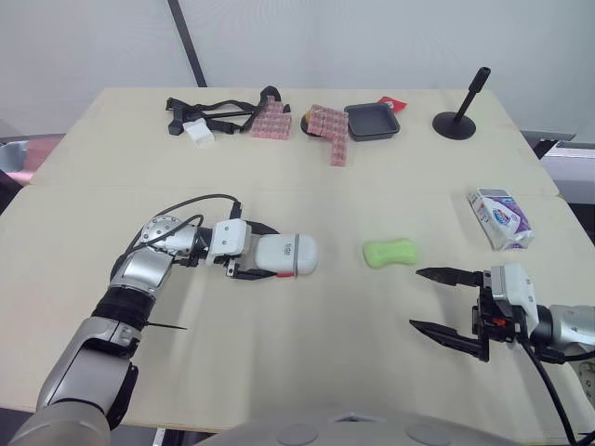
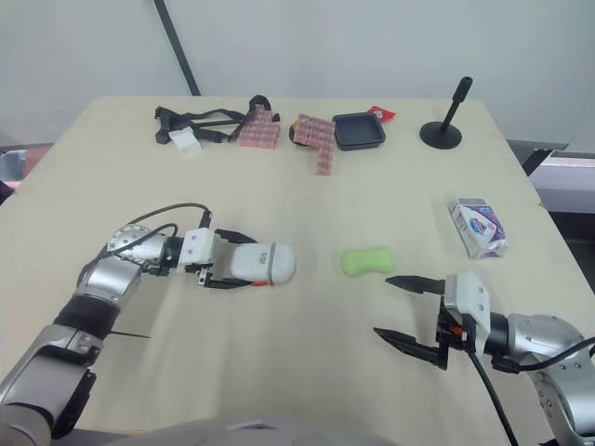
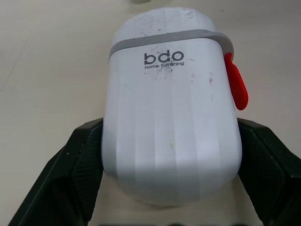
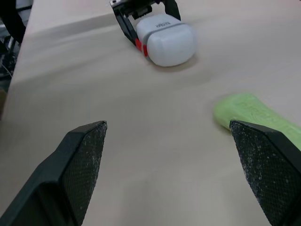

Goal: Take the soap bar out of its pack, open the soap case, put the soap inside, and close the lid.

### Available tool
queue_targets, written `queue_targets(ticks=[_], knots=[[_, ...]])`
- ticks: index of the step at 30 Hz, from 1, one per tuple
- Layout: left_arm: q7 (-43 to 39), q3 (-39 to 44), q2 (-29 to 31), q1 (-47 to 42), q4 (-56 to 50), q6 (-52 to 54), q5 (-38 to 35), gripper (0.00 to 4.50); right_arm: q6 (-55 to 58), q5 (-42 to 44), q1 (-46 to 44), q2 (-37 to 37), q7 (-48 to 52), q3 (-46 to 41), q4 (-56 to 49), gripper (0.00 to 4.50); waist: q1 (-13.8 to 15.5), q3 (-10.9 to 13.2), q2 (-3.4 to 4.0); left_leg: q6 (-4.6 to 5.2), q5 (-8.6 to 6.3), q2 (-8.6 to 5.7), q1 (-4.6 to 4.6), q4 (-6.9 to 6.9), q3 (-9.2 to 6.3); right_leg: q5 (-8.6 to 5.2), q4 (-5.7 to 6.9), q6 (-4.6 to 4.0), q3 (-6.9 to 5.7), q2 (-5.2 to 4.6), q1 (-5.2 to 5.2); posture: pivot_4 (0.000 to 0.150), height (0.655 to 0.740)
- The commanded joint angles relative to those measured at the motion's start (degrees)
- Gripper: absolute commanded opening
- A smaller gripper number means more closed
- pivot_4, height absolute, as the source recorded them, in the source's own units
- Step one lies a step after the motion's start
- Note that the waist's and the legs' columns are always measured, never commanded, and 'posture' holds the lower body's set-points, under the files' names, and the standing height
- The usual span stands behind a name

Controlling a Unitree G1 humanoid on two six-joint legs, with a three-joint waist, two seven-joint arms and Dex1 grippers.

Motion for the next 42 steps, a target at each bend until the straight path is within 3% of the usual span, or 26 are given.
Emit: queue_targets(ticks=[1, 5, 7, 11, 15, 24, 42], knots=[[2.2, 2.0, -0.6, 1.0, -4.9, -4.9, -2.1, 3.47, 15.0, 13.9, -2.9, -3.0, -8.0, -2.9, -6.0, 4.50, 0.0, 0.0, 0.00, 0.00, 0.00, 0.00, 0.01, 0.00, -0.01, 0.01, 0.00, 0.01, 0.00, 0.00, 0.01, 0.150, 0.7400], [5.3, 1.5, -2.1, 2.6, -10.1, -6.9, -1.8, 3.47, 29.9, 30.5, -7.2, -6.6, -19.5, -3.3, -8.5, 4.50, 0.4, 0.0, 0.00, -0.01, 0.00, 0.00, 0.04, -0.03, -0.02, 0.01, -0.06, 0.02, -0.01, 0.01, 0.05, 0.150, 0.7400], [7.5, 0.9, -3.4, 4.0, -13.8, -7.6, -1.3, 3.47, 36.5, 39.9, -11.7, -8.1, -30.4, -1.1, -7.4, 4.50, 0.5, 0.0, 0.01, -0.02, 0.01, 0.01, 0.04, -0.05, -0.02, 0.02, -0.11, 0.04, -0.01, 0.03, 0.06, 0.150, 0.7400], [10.9, 0.1, -4.6, 5.5, -17.5, -9.2, 0.5, 3.47, 39.2, 54.7, -19.7, -6.2, -46.9, 2.9, -4.6, 4.50, 0.9, 0.0, 0.00, -0.08, 0.03, 0.01, 0.07, -0.08, 0.01, 0.04, -0.13, 0.07, 0.02, 0.05, 0.06, 0.150, 0.7400], [12.9, -0.9, -4.8, 6.0, -18.4, -11.2, 2.3, 3.47, 39.6, 64.2, -24.9, -5.7, -56.2, 6.9, -3.5, 4.50, 1.4, 0.0, 0.02, -0.40, 0.20, 0.01, 0.06, -0.16, 0.04, 0.13, -0.19, 0.24, 0.03, 0.08, 0.05, 0.150, 0.7400], [15.4, -2.2, -4.6, 5.0, -17.9, -12.4, 3.7, 3.47, 41.0, 69.6, -28.4, -6.5, -61.8, 11.9, -3.4, 4.50, 1.6, 0.0, 0.01, -0.56, 0.20, -0.02, -0.08, -0.19, 0.00, 0.17, -0.32, 0.32, 0.00, 0.12, 0.05, 0.150, 0.7400], [16.5, -3.2, -3.7, 4.8, -17.7, -12.7, 3.4, 3.47, 41.0, 70.6, -28.7, -6.7, -62.8, 12.1, -3.4, 4.50, 1.6, 0.0, 0.01, -0.71, 0.15, -0.02, -0.10, -0.19, -0.05, 0.17, -0.34, 0.37, -0.01, 0.16, 0.05, 0.150, 0.7400]])
